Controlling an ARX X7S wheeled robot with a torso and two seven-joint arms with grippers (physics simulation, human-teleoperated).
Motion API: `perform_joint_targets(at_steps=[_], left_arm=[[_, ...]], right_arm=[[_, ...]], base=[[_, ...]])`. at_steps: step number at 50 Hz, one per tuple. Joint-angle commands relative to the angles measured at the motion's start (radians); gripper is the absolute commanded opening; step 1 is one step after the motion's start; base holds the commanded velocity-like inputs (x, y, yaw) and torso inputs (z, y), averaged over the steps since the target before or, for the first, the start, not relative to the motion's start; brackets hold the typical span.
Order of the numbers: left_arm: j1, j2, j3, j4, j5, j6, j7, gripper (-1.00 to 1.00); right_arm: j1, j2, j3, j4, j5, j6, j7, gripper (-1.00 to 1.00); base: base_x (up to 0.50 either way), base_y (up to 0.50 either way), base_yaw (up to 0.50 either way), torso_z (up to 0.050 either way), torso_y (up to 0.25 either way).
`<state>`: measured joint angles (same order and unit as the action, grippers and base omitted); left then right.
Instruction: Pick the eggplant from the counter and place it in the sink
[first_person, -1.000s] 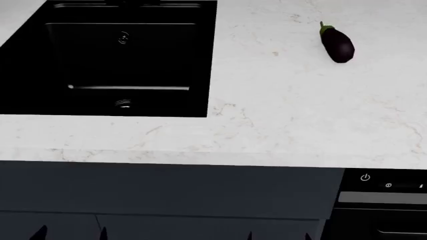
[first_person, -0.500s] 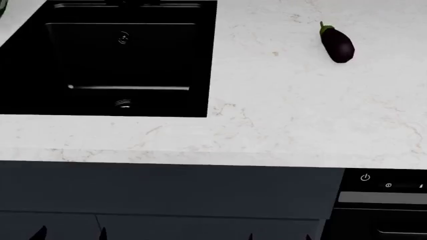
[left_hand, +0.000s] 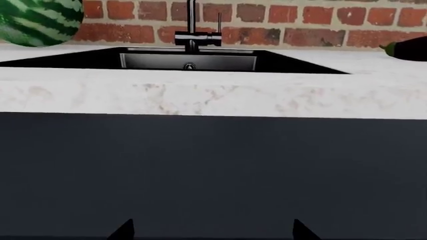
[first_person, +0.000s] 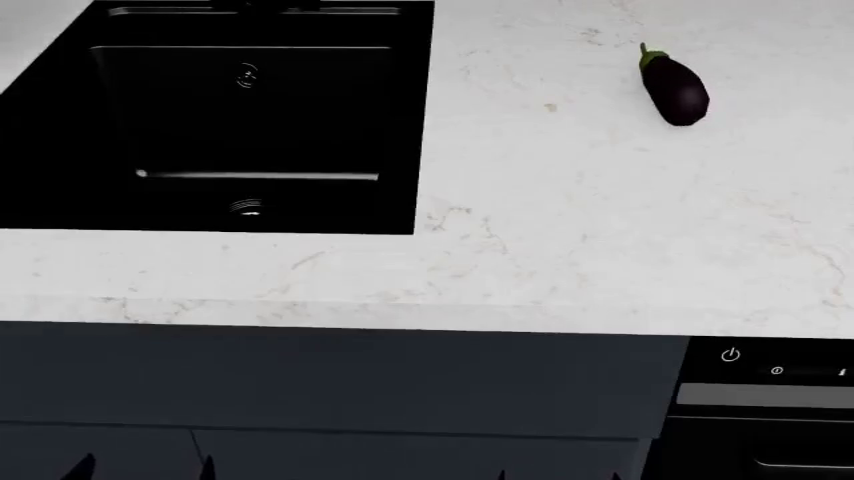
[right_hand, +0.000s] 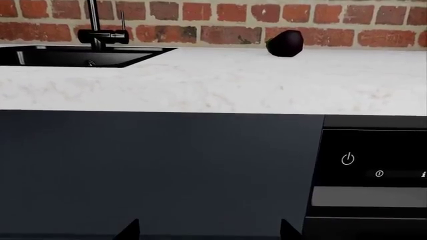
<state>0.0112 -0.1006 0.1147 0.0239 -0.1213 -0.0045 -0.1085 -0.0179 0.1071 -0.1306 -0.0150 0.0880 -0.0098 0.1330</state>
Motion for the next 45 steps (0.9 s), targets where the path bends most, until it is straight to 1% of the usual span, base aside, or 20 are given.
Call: perform_joint_targets(at_steps=[1, 9, 26, 30, 35, 36, 40, 45], left_arm=[[0.000, -0.015, 0.021, -0.004, -0.004, 0.006, -0.009, 1.00], [-0.006, -0.020, 0.022, -0.003, -0.022, 0.010, -0.014, 1.00], [-0.007, -0.051, 0.032, 0.130, -0.004, -0.035, -0.057, 1.00], [-0.006, -0.057, 0.031, 0.181, -0.021, -0.070, -0.060, 1.00], [-0.020, -0.055, 0.012, 0.199, -0.041, -0.096, -0.079, 1.00], [-0.026, -0.055, 0.008, 0.221, -0.050, -0.126, -0.087, 1.00], [-0.042, -0.063, 0.004, 0.244, -0.048, -0.145, -0.098, 1.00], [-0.066, -0.079, 0.015, 0.285, -0.041, -0.217, -0.109, 1.00]], right_arm=[[-0.001, 0.012, -0.013, -0.003, 0.007, -0.001, 0.015, 1.00], [-0.001, 0.020, -0.021, -0.012, 0.011, 0.006, 0.025, 1.00], [-0.005, 0.042, -0.030, -0.101, 0.014, 0.029, 0.046, 1.00], [-0.005, 0.047, -0.034, -0.123, 0.016, 0.041, 0.049, 1.00], [-0.001, 0.062, -0.032, -0.175, 0.014, 0.073, 0.057, 1.00], [0.002, 0.066, -0.031, -0.192, 0.013, 0.084, 0.059, 1.00], [0.015, 0.080, -0.029, -0.258, 0.006, 0.128, 0.069, 1.00], [0.034, 0.094, -0.030, -0.318, 0.002, 0.172, 0.074, 1.00]], base=[[0.00, 0.00, 0.00, 0.000, 0.000], [0.00, 0.00, 0.00, 0.000, 0.000], [0.00, 0.00, 0.00, 0.000, 0.000], [0.00, 0.00, 0.00, 0.000, 0.000], [0.00, 0.00, 0.00, 0.000, 0.000], [0.00, 0.00, 0.00, 0.000, 0.000], [0.00, 0.00, 0.00, 0.000, 0.000], [0.00, 0.00, 0.00, 0.000, 0.000]])
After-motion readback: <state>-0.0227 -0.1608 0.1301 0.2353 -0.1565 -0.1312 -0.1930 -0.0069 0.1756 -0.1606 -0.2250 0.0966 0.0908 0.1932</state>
